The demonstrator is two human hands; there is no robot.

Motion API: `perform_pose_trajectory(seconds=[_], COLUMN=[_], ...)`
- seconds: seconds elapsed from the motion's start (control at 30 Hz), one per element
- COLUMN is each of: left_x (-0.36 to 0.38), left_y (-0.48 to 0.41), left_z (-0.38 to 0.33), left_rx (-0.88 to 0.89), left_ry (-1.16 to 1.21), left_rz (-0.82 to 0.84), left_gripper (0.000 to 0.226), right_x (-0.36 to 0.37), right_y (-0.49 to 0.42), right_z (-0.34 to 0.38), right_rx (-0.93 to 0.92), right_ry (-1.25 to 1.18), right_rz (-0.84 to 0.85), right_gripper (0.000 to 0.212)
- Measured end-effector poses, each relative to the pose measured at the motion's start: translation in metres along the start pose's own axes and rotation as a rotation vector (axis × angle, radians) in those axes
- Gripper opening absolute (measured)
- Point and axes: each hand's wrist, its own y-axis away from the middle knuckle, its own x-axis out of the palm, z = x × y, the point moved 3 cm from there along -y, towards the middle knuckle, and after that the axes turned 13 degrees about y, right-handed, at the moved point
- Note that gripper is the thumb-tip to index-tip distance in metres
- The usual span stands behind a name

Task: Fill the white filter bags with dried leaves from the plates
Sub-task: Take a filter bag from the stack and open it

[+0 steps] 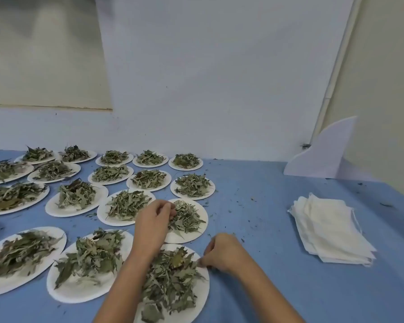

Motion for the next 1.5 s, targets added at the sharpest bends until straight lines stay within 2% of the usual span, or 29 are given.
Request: perform_pose_trajectory(seconds=[0.23, 0.5, 0.63, 0.7, 0.83, 0.97, 1.07, 1.23, 1.33, 1.4, 1.43, 1.5], left_x=[0.002, 0.003, 0.013, 0.019, 0.036, 0.054, 0.064, 0.085, 0.094, 0.098, 0.099, 0.099], left_y=[-0.004, -0.002, 0.001, 0.004, 0.014, 0.023, 0.026, 0.027, 0.025, 0.022, 0.022, 0.021], left_z=[0.003, 0.012, 0.014, 0.014, 0.020, 0.031, 0.035, 0.035, 0.034, 0.034, 0.033, 0.029], left_rx=[0.011, -0.052, -0.043, -0.021, -0.027, -0.154, -0.228, -0.224, -0.184, -0.134, -0.103, -0.017], left_ry=[0.039, 0.037, -0.076, -0.194, -0.326, -0.282, -0.176, -0.083, -0.131, -0.224, -0.281, -0.353], left_rz=[-0.005, 0.020, 0.076, 0.110, 0.178, 0.246, 0.224, 0.221, 0.237, 0.237, 0.224, 0.172], left_gripper=[0.023, 0.022, 0.022, 0.022, 0.021, 0.019, 0.017, 0.019, 0.022, 0.022, 0.022, 0.019], right_x=[-0.004, -0.026, -0.046, -0.053, -0.064, -0.066, -0.066, -0.069, -0.073, -0.076, -0.078, -0.084], right_y=[-0.008, -0.010, -0.006, -0.007, -0.009, -0.018, -0.029, -0.045, -0.046, -0.044, -0.040, -0.030], right_z=[-0.013, -0.048, -0.080, -0.096, -0.123, -0.141, -0.147, -0.154, -0.151, -0.147, -0.144, -0.136], right_rx=[0.059, 0.142, 0.224, 0.258, 0.331, 0.391, 0.416, 0.444, 0.426, 0.401, 0.386, 0.305], right_ry=[-0.123, -0.236, -0.287, -0.348, -0.399, -0.488, -0.552, -0.540, -0.489, -0.345, -0.231, -0.069], right_rz=[0.047, 0.032, 0.011, -0.009, -0.072, -0.145, -0.194, -0.318, -0.348, -0.387, -0.447, -0.670], right_gripper=[0.048, 0.036, 0.047, 0.043, 0.010, 0.014, 0.015, 0.023, 0.023, 0.023, 0.022, 0.019])
